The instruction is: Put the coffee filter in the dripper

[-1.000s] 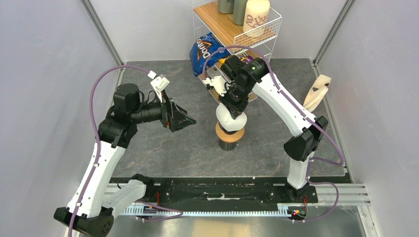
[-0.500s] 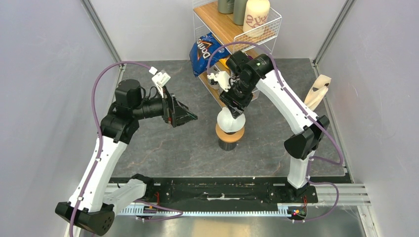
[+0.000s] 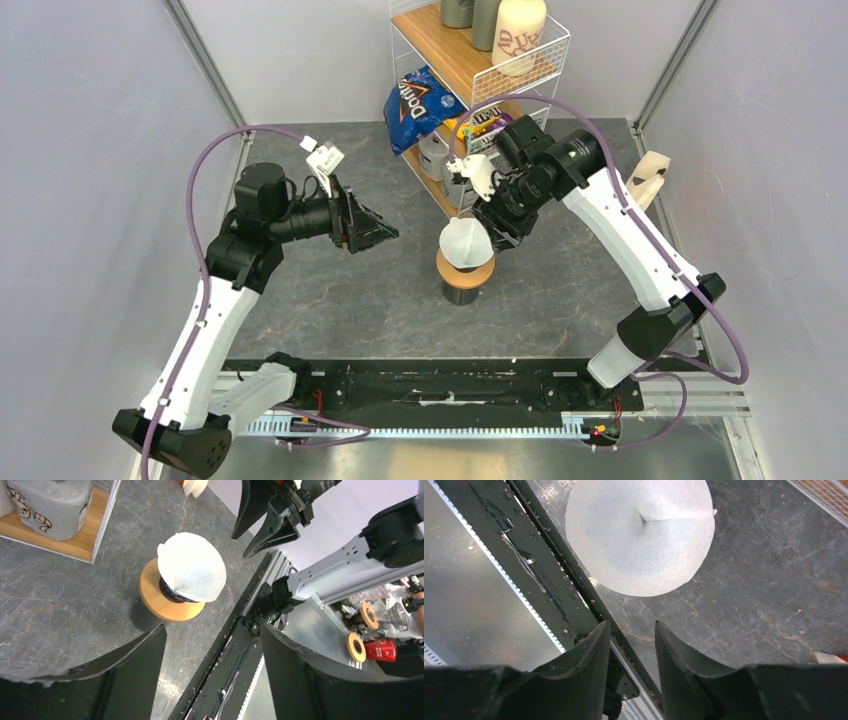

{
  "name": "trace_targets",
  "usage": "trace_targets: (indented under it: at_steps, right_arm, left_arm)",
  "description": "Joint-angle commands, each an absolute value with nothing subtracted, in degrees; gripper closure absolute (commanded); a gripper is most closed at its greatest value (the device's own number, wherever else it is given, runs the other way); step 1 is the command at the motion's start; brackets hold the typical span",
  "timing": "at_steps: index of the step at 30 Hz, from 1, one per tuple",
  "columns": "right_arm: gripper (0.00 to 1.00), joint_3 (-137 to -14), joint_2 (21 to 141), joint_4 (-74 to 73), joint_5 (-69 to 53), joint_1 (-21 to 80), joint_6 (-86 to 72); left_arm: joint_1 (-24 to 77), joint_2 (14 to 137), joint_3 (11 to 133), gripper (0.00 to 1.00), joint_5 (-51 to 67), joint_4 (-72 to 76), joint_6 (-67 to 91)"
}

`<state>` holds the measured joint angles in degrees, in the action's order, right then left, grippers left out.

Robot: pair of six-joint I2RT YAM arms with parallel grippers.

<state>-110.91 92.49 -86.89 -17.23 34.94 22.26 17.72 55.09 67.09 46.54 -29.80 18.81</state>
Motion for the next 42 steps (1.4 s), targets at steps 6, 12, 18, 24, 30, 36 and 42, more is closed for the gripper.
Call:
trace_targets:
  at_steps: [6, 12, 18, 24, 30, 36, 42]
  right_arm:
    - [0.61, -101.28, 82.6, -75.33, -29.71, 28.22, 13.78]
    - [0.65, -94.48, 79.78, -65.61, -41.89, 17.26, -1.27]
    - [0.69, -88.32, 79.48, -60.3, -43.84, 14.76, -8.31]
    - [0.7, -84.08, 80.09, -57.78, -46.55, 14.83, -8.12]
    - [0.71, -83.54, 82.05, -57.28, -47.78, 14.75, -7.43]
    - [0.71, -83.08, 83.3, -57.26, -49.29, 14.76, -7.42]
    - [0.71, -82.57, 84.44, -57.51, -49.42, 14.76, -6.52]
  left_arm:
    - [26.36, 62.47, 64.52, 0.49, 46.28, -23.21, 20.59]
    - [29.18, 68.63, 64.6, 0.61, 46.56, -18.2, 25.24]
    - [29.19, 73.5, 65.95, 0.66, 44.18, -17.89, 27.15]
    - [29.18, 76.65, 66.97, 0.72, 45.71, -17.84, 27.24]
    - [29.18, 77.95, 66.62, 0.74, 47.64, -13.06, 30.96]
    - [29.36, 79.2, 64.76, 0.75, 49.59, -7.43, 36.41]
    - [29.54, 80.39, 63.98, 0.75, 49.57, -6.68, 37.1]
